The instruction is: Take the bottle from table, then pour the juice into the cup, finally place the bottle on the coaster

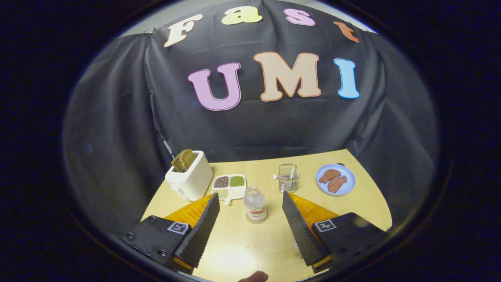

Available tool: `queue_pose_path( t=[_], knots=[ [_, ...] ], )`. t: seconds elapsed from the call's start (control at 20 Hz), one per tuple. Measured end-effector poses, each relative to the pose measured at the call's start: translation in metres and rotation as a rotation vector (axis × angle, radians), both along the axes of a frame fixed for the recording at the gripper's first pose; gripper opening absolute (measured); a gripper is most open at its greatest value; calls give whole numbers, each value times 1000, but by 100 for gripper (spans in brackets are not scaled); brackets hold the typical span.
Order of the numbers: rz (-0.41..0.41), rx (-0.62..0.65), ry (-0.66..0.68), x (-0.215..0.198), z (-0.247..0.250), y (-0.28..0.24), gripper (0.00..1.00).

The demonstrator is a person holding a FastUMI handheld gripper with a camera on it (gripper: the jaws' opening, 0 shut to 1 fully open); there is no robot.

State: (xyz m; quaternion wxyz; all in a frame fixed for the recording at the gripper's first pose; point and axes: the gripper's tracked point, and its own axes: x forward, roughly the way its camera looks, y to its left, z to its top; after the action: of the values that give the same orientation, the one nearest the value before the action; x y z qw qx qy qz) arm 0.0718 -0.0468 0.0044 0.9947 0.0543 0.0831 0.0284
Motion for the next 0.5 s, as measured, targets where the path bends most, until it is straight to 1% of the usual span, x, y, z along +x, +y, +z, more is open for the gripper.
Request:
queue_pose_path(
  t=[0.3,0.5],
  knots=[
    [15,-14,-47,-16,22,-22,99],
    [36,-31,-68,-25,29,-25,99]
  ],
)
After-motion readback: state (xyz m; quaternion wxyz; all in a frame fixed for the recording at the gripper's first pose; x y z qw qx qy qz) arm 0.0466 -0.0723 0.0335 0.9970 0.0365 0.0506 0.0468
